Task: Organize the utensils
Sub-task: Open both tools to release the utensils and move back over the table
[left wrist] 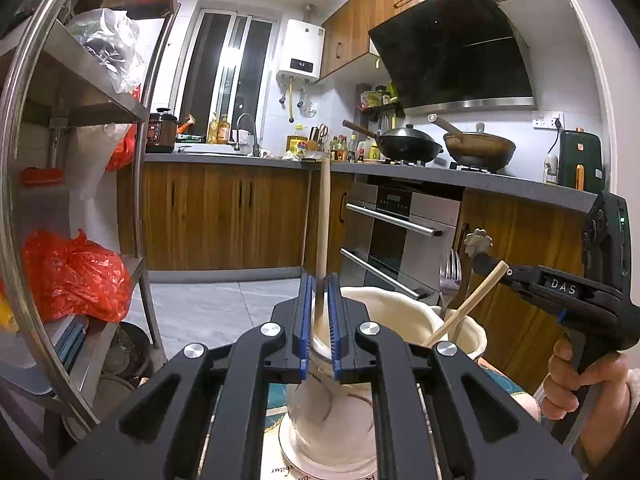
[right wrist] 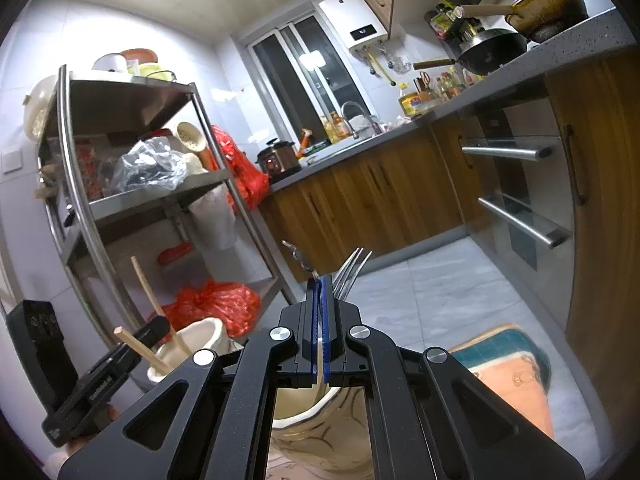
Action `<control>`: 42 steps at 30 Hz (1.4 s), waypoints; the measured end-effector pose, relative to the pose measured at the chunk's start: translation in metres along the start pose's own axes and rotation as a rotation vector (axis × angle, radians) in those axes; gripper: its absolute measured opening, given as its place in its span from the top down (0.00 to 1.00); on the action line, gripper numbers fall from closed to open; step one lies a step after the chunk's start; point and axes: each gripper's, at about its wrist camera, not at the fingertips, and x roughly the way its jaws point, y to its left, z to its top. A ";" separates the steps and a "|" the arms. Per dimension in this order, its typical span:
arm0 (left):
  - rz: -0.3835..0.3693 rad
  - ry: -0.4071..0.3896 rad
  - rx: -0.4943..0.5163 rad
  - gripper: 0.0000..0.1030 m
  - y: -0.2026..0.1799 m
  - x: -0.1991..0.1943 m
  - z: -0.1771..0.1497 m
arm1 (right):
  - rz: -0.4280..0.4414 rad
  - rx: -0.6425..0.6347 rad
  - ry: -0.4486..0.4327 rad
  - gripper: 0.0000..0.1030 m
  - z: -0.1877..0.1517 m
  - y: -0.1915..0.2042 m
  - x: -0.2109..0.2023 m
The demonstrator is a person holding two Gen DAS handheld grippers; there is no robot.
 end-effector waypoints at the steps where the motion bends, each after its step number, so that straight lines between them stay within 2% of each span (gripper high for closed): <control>1: 0.002 0.001 0.001 0.87 0.000 0.000 0.000 | -0.002 0.000 0.001 0.97 -0.001 0.000 0.000; 4: 0.008 -0.016 -0.003 0.69 0.001 -0.003 0.001 | -0.004 0.000 0.000 0.97 -0.001 -0.001 0.000; 5: 0.008 -0.023 -0.002 0.68 0.001 -0.005 0.001 | -0.007 -0.001 0.000 0.96 -0.001 -0.001 0.000; 7: 0.013 -0.034 0.002 0.67 0.001 -0.009 0.001 | -0.010 -0.002 -0.003 0.87 -0.001 -0.003 -0.001; 9: 0.017 -0.036 -0.001 0.62 0.002 -0.011 0.001 | -0.004 0.005 -0.008 0.77 -0.001 -0.004 -0.003; 11: 0.020 -0.036 -0.006 0.57 0.004 -0.013 -0.001 | -0.003 0.003 -0.013 0.76 0.000 -0.004 -0.005; 13: 0.025 -0.037 -0.007 0.51 0.005 -0.016 -0.002 | -0.010 -0.006 -0.017 0.68 0.000 -0.003 -0.008; 14: 0.029 -0.038 -0.008 0.45 0.006 -0.018 -0.003 | -0.015 -0.008 -0.024 0.59 0.001 -0.002 -0.010; 15: 0.033 -0.041 -0.009 0.43 0.007 -0.020 -0.004 | -0.014 -0.008 -0.027 0.53 0.002 -0.002 -0.012; 16: 0.038 -0.043 -0.012 0.38 0.008 -0.022 -0.005 | -0.013 -0.007 -0.026 0.51 0.002 -0.002 -0.014; 18: 0.044 -0.042 -0.022 0.27 0.009 -0.026 -0.007 | -0.011 -0.005 -0.024 0.30 0.002 -0.001 -0.017; 20: 0.053 -0.046 -0.031 0.14 0.010 -0.030 -0.009 | 0.000 0.002 -0.026 0.17 0.001 -0.001 -0.023; 22: 0.068 -0.054 -0.029 0.05 0.010 -0.036 -0.012 | -0.008 -0.001 -0.029 0.13 0.000 0.001 -0.030; 30: 0.086 -0.019 -0.042 0.05 0.010 -0.065 -0.031 | -0.058 -0.014 -0.024 0.07 -0.018 0.006 -0.064; 42: 0.075 0.065 -0.034 0.05 -0.008 -0.101 -0.062 | -0.164 0.052 0.086 0.07 -0.064 -0.014 -0.098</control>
